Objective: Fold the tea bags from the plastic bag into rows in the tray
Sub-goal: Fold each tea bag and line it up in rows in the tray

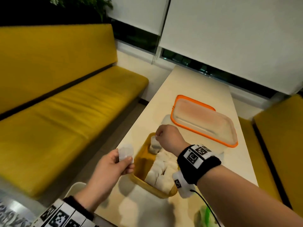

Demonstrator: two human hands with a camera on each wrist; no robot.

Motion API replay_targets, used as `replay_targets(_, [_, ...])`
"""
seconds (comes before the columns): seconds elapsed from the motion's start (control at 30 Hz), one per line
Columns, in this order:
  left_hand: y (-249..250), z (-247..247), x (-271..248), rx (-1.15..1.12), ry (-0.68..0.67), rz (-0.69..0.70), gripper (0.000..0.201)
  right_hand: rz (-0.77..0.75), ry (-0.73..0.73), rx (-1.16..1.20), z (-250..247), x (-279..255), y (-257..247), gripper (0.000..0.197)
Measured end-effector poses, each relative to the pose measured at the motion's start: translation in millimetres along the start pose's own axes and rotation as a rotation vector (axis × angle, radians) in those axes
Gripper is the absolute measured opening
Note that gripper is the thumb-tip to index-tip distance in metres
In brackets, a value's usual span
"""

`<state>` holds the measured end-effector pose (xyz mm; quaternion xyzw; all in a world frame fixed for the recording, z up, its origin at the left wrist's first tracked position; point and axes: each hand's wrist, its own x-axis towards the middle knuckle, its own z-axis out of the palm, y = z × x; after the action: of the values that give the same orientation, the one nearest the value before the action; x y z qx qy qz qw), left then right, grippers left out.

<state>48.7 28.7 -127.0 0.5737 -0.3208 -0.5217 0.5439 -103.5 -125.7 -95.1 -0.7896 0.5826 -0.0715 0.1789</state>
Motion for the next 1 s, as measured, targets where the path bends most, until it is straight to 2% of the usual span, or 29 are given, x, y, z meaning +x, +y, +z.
replay_targets(0.27, [-3.9,-21.3,6.4,-0.013,0.052,-0.033,0.008,0.069,-0.217,-0.287,23.1,32.6,2.9,0.026])
replay_targets(0.43, [-5.2,-20.4,5.9,-0.022,0.040,-0.059,0.009,0.137,-0.180,-0.330,27.7,37.0,9.1,0.024])
replay_targets(0.67, [-7.4,-14.1,10.7,0.062,-0.005,-0.069,0.010,0.140,-0.159,-0.314,19.5,31.7,-6.5,0.028])
replay_targets(0.73, [-7.4,-12.4,11.8,0.100,-0.018,-0.061,0.010,0.076,-0.071,-0.192,10.2,25.9,-11.5,0.024])
replay_targets(0.8, [-6.8,-9.7,13.5,0.132,-0.034,-0.058,0.010,-0.054,0.001,0.094,-1.0,11.9,-19.6,0.013])
replay_targets(0.87, [-5.1,-5.2,16.3,0.160,-0.047,-0.051,0.008,-0.205,-0.067,0.320,-13.8,-10.4,-32.3,0.009])
replay_targets(0.93, [-3.2,0.9,19.7,0.215,-0.050,-0.033,0.007,-0.314,-0.205,0.323,-21.1,-28.5,-41.9,0.014])
replay_targets(1.0, [-1.1,7.0,22.9,0.284,-0.041,-0.016,0.006,-0.387,-0.258,0.180,-20.7,-36.8,-45.2,0.016])
